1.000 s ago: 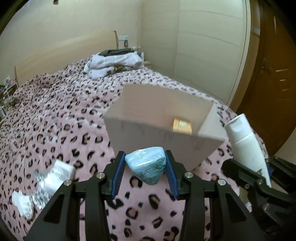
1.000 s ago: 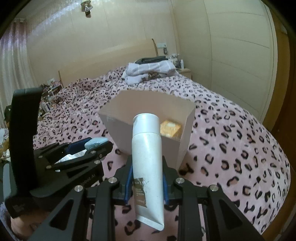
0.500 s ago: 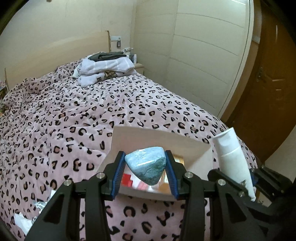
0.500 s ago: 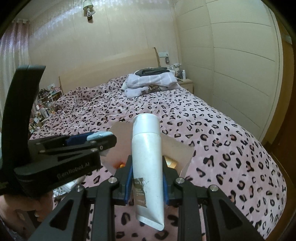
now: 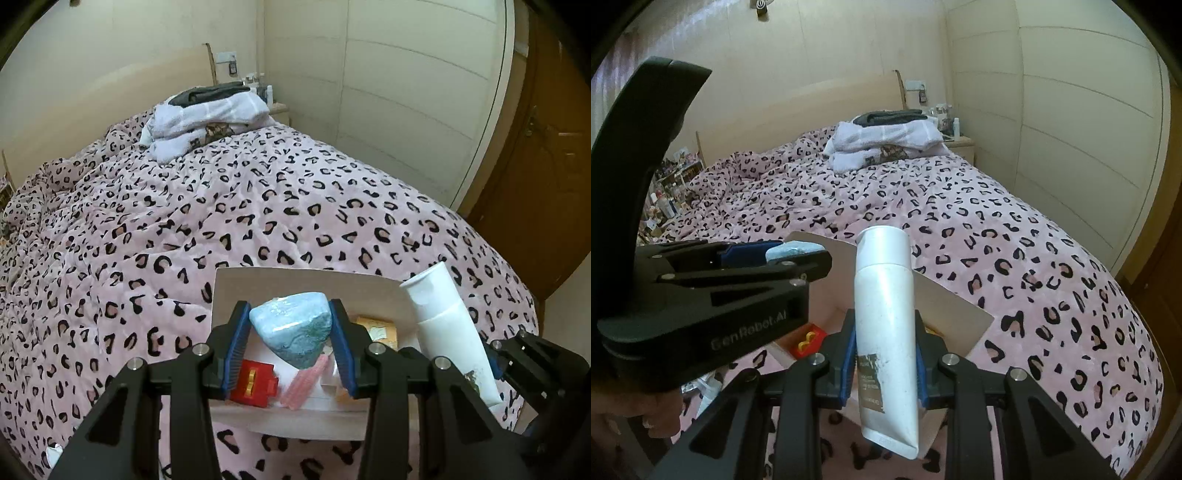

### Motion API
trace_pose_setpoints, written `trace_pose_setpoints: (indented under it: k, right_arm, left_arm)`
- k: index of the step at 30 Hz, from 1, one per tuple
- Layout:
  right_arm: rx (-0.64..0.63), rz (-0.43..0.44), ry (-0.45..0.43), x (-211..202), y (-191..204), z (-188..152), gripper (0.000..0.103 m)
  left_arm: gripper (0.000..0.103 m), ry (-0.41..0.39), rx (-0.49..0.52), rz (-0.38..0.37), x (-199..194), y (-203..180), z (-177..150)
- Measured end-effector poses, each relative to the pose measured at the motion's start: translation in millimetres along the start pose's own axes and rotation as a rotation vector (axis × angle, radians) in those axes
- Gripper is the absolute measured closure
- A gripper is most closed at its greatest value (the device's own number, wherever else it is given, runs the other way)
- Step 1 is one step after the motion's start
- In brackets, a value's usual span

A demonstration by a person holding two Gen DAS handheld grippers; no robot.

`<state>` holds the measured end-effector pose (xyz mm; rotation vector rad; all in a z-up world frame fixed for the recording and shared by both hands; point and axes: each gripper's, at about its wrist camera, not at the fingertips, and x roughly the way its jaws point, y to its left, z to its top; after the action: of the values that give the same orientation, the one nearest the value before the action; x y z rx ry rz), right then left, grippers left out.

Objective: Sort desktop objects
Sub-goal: 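Lower the stone and lotion tube into the white box and open both tools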

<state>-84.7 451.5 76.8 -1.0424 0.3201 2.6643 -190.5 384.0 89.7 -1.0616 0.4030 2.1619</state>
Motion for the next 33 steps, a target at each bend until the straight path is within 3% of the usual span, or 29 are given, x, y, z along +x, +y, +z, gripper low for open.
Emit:
trace_pose_setpoints:
  k: [13,23,25,27,33]
  right_arm:
    - [-0.025,0.013,0.064,42,10,-1,0.077]
    - [-0.047,-0.002,0.07,53,12,-4,0.076]
    - [-0.045,-0.002,0.07,53,11,-4,0.076]
    - [-0.05,-0.004,0.07,53,11,-4,0.076]
    - [-0.065,-0.02,0.062,48,12,-3,0.067]
  left_arm:
    - [0.06,0.046,0.008,0.025,38,7,-11]
    - [0.059,0.031,0.038,0.06,43,-2,-12]
    - [0.054,0.031,0.036,0.063,43,-2,-11]
    - [0.04,0.025,0.034,0.064,41,-2,-10]
    - [0.029,0.025,0.035,0.051,37,-3,-10]
